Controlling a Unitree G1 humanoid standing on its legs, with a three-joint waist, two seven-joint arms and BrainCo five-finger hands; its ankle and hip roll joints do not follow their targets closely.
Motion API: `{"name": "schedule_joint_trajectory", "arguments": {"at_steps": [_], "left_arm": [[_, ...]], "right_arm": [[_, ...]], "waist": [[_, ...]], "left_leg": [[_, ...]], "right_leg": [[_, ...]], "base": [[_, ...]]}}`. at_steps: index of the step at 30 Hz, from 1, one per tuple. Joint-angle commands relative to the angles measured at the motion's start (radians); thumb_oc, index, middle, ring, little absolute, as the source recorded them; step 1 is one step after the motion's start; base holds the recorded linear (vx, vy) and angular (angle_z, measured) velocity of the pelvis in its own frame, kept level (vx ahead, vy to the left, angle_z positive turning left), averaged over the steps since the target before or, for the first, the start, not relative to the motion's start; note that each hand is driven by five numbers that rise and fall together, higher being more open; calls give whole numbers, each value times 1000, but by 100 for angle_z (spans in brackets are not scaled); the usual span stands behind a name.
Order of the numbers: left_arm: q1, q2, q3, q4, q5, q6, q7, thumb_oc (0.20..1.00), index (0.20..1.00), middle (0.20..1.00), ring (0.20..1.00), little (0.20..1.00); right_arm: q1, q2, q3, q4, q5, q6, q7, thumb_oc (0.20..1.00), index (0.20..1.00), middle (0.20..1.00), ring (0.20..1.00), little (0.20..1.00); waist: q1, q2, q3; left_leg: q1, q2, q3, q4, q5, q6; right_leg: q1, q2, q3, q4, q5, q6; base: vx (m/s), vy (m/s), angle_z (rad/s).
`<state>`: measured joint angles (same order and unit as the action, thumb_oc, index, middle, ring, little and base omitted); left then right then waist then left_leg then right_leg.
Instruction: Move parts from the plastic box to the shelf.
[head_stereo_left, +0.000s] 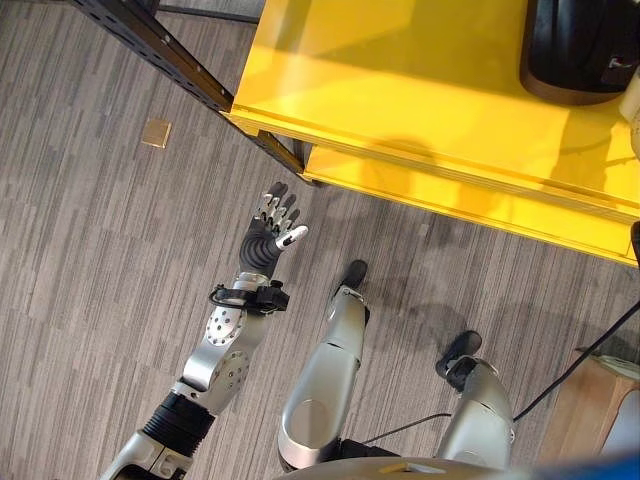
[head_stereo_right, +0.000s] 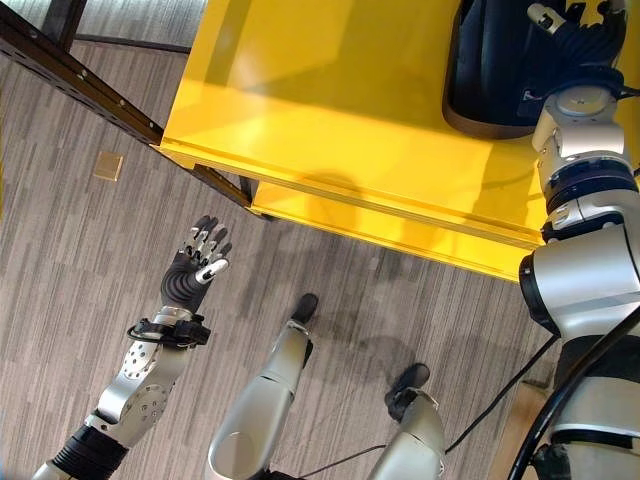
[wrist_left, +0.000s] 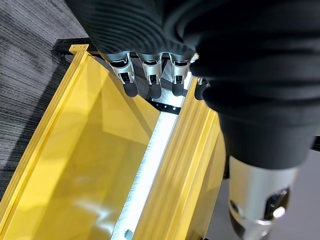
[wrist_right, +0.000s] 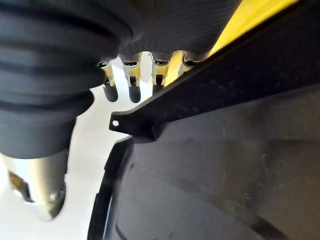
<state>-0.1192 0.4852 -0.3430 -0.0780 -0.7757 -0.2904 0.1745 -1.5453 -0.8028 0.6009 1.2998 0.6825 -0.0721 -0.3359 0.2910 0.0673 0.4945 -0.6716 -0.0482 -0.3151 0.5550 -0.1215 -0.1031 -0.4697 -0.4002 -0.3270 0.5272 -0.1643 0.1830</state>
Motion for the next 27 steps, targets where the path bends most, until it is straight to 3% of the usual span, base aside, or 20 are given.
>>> {"name": "schedule_joint_trajectory", "arguments": {"at_steps": [1,11,25,26,27], "left_arm": [[-25,66,44,-76,-20,-58,-4,1000,1000,1000,1000,1000],[-18,88,46,-65,-31,-54,-16,1000,1000,1000,1000,1000],[29,113,67,-65,-47,-28,-45,1000,1000,1000,1000,1000],[32,111,67,-65,-48,-27,-45,1000,1000,1000,1000,1000],[35,109,68,-64,-49,-25,-45,1000,1000,1000,1000,1000]], "right_arm": [[-131,-22,33,-58,-25,-71,-17,1000,1000,1000,1000,1000],[-91,-4,-5,-143,-7,-88,-30,1000,1000,1000,1000,1000],[0,24,-52,-406,-46,-130,-53,1000,1000,1000,1000,1000],[8,26,-57,-433,-47,-132,-54,1000,1000,1000,1000,1000],[21,29,-63,-456,-46,-136,-55,1000,1000,1000,1000,1000]], "waist": [[-4,-39,-6],[-13,-56,-26],[-50,-99,-61],[-54,-95,-60],[-59,-102,-62]], "left_leg": [[-81,-9,81,78,-37,47],[-45,9,80,67,-36,45],[14,52,93,5,-4,26],[8,53,93,-6,26,31],[20,58,94,-2,1,25]], "right_leg": [[227,77,23,-1,-135,-55],[258,89,21,-26,-134,-58],[305,125,27,-116,-117,-65],[296,124,23,-120,-96,-68],[304,127,32,-120,-113,-67]], "base": [[0,0,0],[-8,-2,-2],[-42,-8,-8],[-33,-2,-7],[-109,45,-14]]}}
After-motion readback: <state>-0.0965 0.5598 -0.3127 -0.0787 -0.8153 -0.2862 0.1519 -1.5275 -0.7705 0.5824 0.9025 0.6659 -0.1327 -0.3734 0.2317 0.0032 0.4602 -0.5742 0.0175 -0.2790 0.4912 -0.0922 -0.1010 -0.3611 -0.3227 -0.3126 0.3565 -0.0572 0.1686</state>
